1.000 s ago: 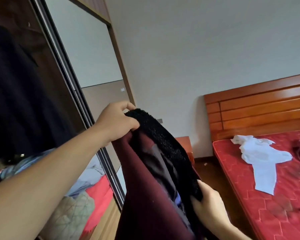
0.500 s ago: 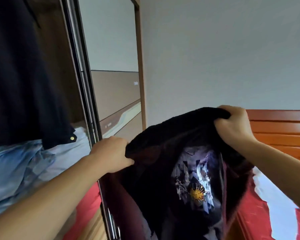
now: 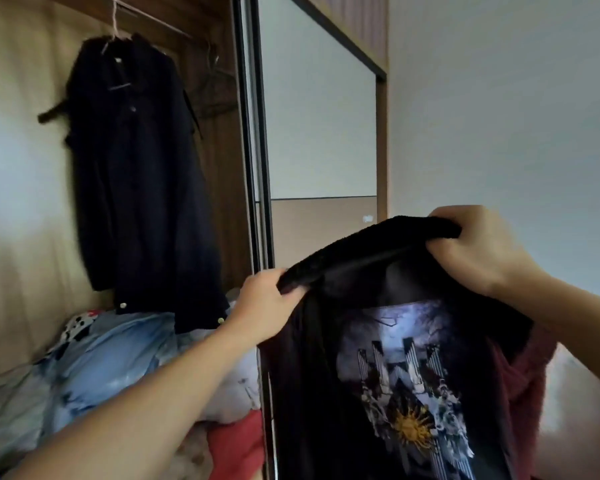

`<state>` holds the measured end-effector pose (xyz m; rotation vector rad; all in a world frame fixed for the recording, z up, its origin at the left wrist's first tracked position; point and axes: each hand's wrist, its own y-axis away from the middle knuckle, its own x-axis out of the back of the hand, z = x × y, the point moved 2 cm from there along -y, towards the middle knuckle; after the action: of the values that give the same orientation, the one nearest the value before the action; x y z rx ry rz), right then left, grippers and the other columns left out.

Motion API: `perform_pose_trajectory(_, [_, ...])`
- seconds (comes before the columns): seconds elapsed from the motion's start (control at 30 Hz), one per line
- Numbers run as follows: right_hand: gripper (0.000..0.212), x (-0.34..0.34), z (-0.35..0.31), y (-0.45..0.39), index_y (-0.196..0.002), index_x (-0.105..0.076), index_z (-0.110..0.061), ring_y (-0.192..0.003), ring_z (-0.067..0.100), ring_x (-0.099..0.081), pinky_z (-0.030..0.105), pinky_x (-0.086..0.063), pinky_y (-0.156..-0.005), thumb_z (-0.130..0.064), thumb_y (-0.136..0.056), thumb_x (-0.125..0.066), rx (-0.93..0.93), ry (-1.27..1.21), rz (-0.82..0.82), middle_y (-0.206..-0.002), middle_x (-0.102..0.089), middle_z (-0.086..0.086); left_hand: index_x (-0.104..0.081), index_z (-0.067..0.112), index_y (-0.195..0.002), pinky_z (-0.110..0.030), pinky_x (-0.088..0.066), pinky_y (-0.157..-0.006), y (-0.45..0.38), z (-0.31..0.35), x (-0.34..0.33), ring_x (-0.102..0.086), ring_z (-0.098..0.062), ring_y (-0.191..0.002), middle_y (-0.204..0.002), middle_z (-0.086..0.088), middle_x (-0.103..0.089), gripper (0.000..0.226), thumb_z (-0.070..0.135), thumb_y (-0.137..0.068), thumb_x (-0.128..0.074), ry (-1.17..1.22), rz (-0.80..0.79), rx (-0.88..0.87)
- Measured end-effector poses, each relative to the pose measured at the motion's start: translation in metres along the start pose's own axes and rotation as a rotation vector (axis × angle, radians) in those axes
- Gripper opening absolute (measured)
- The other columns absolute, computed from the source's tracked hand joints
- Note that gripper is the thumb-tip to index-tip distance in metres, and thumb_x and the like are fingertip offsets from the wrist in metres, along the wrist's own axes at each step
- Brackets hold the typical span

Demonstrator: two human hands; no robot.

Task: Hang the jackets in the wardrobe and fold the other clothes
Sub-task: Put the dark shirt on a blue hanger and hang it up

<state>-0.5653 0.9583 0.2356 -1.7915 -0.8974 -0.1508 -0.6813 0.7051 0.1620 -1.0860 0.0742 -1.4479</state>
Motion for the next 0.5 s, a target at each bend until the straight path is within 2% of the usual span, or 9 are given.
perform_pose_trajectory(0.07, [0.008, -0.003, 0.004, -0.009, -0.071, -0.061, -0.018, -0.064, 0.011, -0.058, 0.024, -0.041, -0.055, -0.023, -0.077, -0.059, 0.051, 0.022, -0.080, -0.062, -0.061, -0.003, -0.064, 0.038, -0.065, -0.013, -0.035, -0.048, -0.015, 0.016, 0.041, -0.052, 0.002, -0.054, -0.057, 0.016, -0.061, 0.017, 0.048, -0.078, -0.061, -0.083, 0.069, -0.137])
perform_pose_trajectory(0.1, [0.014, -0.007, 0.003, -0.014, -0.072, -0.060, -0.020, -0.064, 0.007, -0.058, 0.024, -0.040, -0.055, -0.033, -0.077, -0.061, 0.083, 0.014, -0.107, -0.062, -0.062, -0.006, -0.062, 0.043, -0.061, -0.013, -0.034, -0.048, -0.022, 0.024, 0.060, -0.052, 0.004, -0.054, -0.056, 0.020, -0.059, 0.017, 0.054, -0.074, -0.058, -0.144, 0.094, -0.187])
perform_pose_trajectory(0.17, [0.022, -0.016, -0.006, -0.022, -0.074, -0.062, -0.030, -0.064, -0.007, -0.057, 0.018, -0.040, -0.057, -0.052, -0.074, -0.067, 0.156, -0.010, -0.150, -0.064, -0.064, -0.017, -0.061, 0.037, -0.057, -0.018, -0.035, -0.050, -0.036, 0.039, 0.095, -0.054, 0.002, -0.055, -0.054, 0.015, -0.059, 0.031, 0.066, -0.068, -0.054, -0.287, 0.134, -0.219])
perform_pose_trajectory(0.23, [0.015, -0.024, -0.021, -0.034, -0.078, -0.064, -0.048, -0.065, -0.019, -0.055, 0.006, -0.041, -0.061, -0.061, -0.071, -0.068, 0.220, -0.063, -0.167, -0.066, -0.062, -0.033, -0.060, 0.026, -0.057, -0.029, -0.039, -0.052, -0.047, 0.049, 0.126, -0.057, -0.004, -0.056, -0.053, 0.007, -0.058, 0.049, 0.073, -0.066, -0.052, -0.429, 0.152, -0.240])
perform_pose_trajectory(0.27, [0.013, -0.029, -0.027, -0.043, -0.077, -0.065, -0.047, -0.063, -0.019, -0.054, 0.002, -0.040, -0.061, -0.059, -0.072, -0.069, 0.216, -0.095, -0.159, -0.063, -0.061, -0.035, -0.059, 0.024, -0.057, -0.031, -0.040, -0.052, -0.050, 0.054, 0.140, -0.058, -0.007, -0.056, -0.053, 0.006, -0.058, 0.053, 0.076, -0.065, -0.052, -0.484, 0.156, -0.249])
perform_pose_trajectory(0.3, [0.019, -0.035, -0.032, -0.053, -0.075, -0.067, -0.037, -0.059, -0.014, -0.056, 0.002, -0.040, -0.058, -0.056, -0.074, -0.069, 0.203, -0.129, -0.147, -0.059, -0.063, -0.028, -0.057, 0.023, -0.055, -0.033, -0.041, -0.053, -0.052, 0.056, 0.152, -0.057, -0.008, -0.055, -0.052, 0.005, -0.057, 0.057, 0.079, -0.062, -0.052, -0.531, 0.163, -0.251])
perform_pose_trajectory(0.37, [0.037, -0.050, -0.041, -0.076, -0.070, -0.068, -0.016, -0.056, -0.003, -0.060, 0.009, -0.040, -0.050, -0.052, -0.076, -0.069, 0.161, -0.205, -0.125, -0.056, -0.066, -0.012, -0.055, 0.025, -0.053, -0.032, -0.040, -0.051, -0.053, 0.058, 0.173, -0.054, -0.006, -0.052, -0.051, 0.006, -0.056, 0.061, 0.085, -0.057, -0.054, -0.602, 0.180, -0.227])
perform_pose_trajectory(0.43, [0.042, -0.066, -0.056, -0.095, -0.070, -0.069, -0.011, -0.061, 0.004, -0.063, 0.020, -0.046, -0.057, -0.052, -0.077, -0.070, 0.132, -0.274, -0.107, -0.060, -0.068, -0.004, -0.057, 0.030, -0.054, -0.030, -0.038, -0.050, -0.054, 0.052, 0.190, -0.054, -0.005, -0.051, -0.052, 0.007, -0.056, 0.058, 0.088, -0.058, -0.052, -0.644, 0.211, -0.181])
perform_pose_trajectory(0.5, [0.043, -0.085, -0.077, -0.111, -0.072, -0.070, -0.009, -0.067, 0.010, -0.066, 0.024, -0.048, -0.062, -0.052, -0.078, -0.070, 0.140, -0.347, -0.091, -0.065, -0.070, -0.001, -0.056, 0.020, -0.056, -0.032, -0.040, -0.053, -0.055, 0.040, 0.207, -0.054, -0.006, -0.051, -0.052, 0.005, -0.058, 0.066, 0.085, -0.062, -0.049, -0.646, 0.249, -0.124])
